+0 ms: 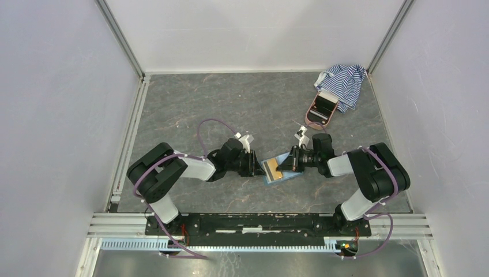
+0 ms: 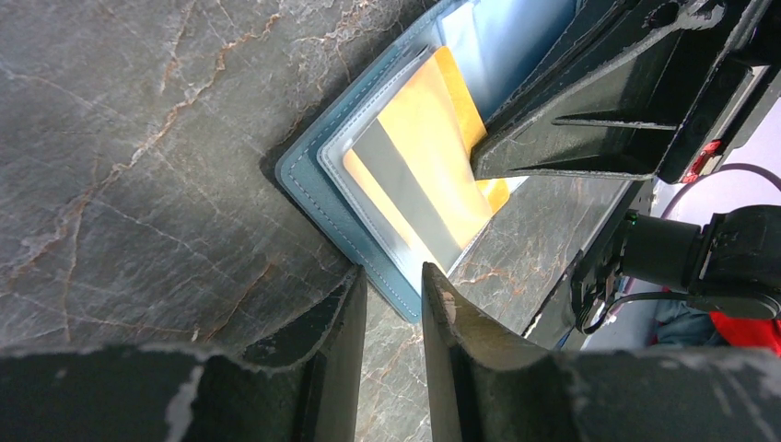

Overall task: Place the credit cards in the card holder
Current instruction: Insert the credit card into the card holder.

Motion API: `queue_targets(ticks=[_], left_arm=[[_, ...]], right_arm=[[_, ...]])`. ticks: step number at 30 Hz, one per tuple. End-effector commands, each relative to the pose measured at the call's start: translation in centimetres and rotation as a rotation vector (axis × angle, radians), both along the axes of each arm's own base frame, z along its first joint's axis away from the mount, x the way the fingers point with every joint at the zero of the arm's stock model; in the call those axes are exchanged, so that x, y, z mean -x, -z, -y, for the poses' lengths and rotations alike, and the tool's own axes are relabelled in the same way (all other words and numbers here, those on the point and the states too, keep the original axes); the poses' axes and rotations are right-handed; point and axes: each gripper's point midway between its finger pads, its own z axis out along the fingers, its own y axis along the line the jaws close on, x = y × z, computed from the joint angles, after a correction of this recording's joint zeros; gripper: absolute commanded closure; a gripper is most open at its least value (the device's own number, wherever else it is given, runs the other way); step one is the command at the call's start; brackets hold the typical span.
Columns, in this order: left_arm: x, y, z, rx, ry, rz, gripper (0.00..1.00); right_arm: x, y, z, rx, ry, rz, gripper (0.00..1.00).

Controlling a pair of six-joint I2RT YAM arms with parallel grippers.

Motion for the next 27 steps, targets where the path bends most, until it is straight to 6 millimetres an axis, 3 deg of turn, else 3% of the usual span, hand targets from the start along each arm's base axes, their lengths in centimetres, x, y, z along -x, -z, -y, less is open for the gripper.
queue_targets(ticks=[1, 17, 27], left_arm=[[0.3, 0.3, 0.7, 0.007, -0.004, -0.015, 0.64], [0.4, -0.7, -0.4, -0.006, -0.03, 0.015, 0.64], [0.4, -1.3, -1.1, -0.021, -0.041, 0.035, 0.64]], right_arm=[[-0.1, 0.4, -0.5, 0.043, -0.055, 0.039, 0.95], [-1.8, -0.9, 0.1, 0.143, -0.107, 0.205, 0.72], [-2.8, -2.0, 0.8, 0.198, -0.099, 0.299, 0.68]])
